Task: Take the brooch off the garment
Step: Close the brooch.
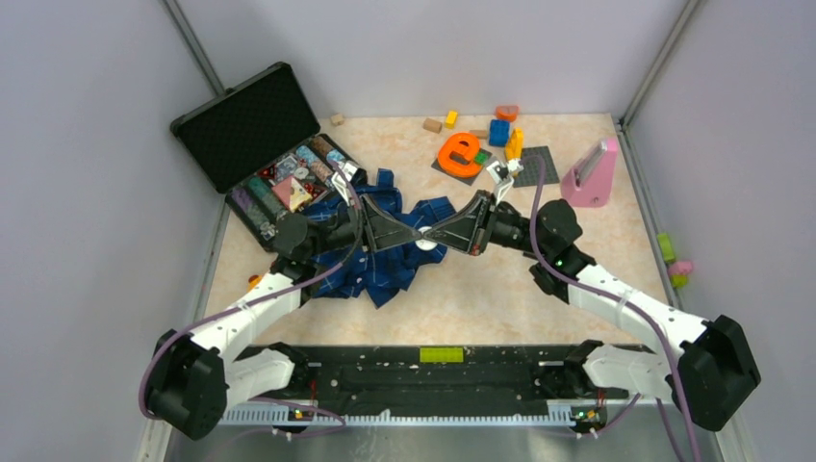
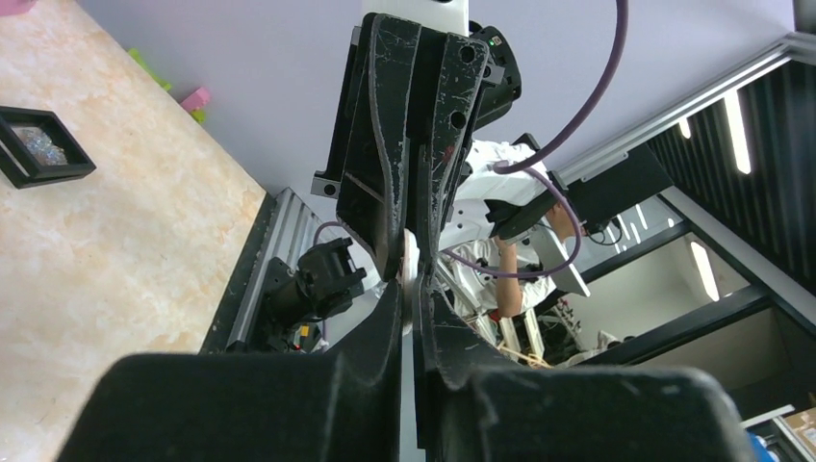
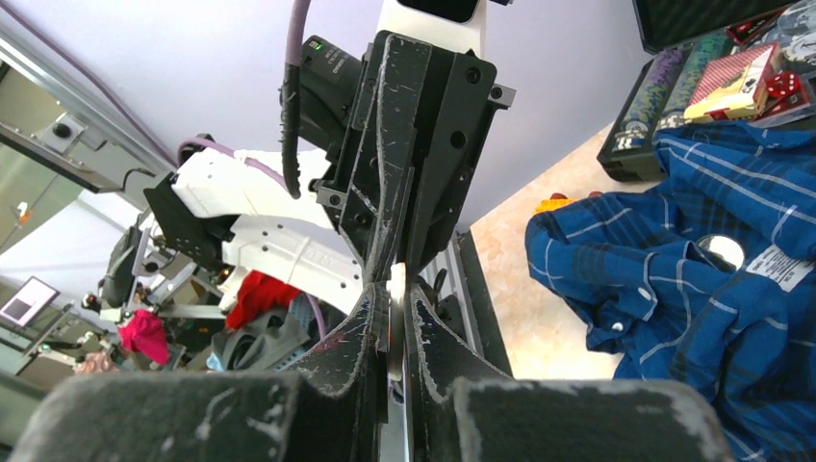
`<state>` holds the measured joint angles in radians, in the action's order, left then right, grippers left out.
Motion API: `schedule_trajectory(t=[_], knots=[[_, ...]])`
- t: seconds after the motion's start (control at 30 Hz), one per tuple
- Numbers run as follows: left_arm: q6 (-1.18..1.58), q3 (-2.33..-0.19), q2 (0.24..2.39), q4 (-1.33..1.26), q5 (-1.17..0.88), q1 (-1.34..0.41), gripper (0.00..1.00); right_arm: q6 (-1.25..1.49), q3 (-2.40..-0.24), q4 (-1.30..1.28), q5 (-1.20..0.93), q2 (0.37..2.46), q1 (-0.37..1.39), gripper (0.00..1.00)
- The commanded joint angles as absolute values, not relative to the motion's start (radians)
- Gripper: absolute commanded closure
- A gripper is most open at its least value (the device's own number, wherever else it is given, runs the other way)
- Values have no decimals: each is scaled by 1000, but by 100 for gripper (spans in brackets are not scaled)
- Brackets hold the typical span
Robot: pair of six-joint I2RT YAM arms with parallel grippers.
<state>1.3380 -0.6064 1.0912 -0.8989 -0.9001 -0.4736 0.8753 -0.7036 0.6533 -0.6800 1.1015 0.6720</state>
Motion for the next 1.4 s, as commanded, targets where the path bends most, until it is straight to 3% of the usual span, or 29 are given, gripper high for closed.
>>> schedule_trajectory(t=[0.0,0.17,0.37,0.5,0.73,1.13,1.37], knots=[[1426,-605,1081,-1084,-861,-490,87,809,-721,614,-629,1102,693,100],[1412,-602,1064,-1066,-865,-490,82,815,-724,597,-618,1100,693,100],[1401,-600,1058,-1045,-880,-491,100,840,-737,581,-639,1120,694,100],[1405,-601,1053,-1042,-898,-490,100,836,-739,562,-629,1121,693,100],[1394,-594,1030,-1037,-904,-489,78,874,-736,591,-637,1132,690,100],[1398,-586,1025,-1043,-924,-478,80,959,-716,671,-698,1152,665,100],[1396,-582,1013,-1045,-935,-461,73,982,-715,679,-727,1151,645,100]])
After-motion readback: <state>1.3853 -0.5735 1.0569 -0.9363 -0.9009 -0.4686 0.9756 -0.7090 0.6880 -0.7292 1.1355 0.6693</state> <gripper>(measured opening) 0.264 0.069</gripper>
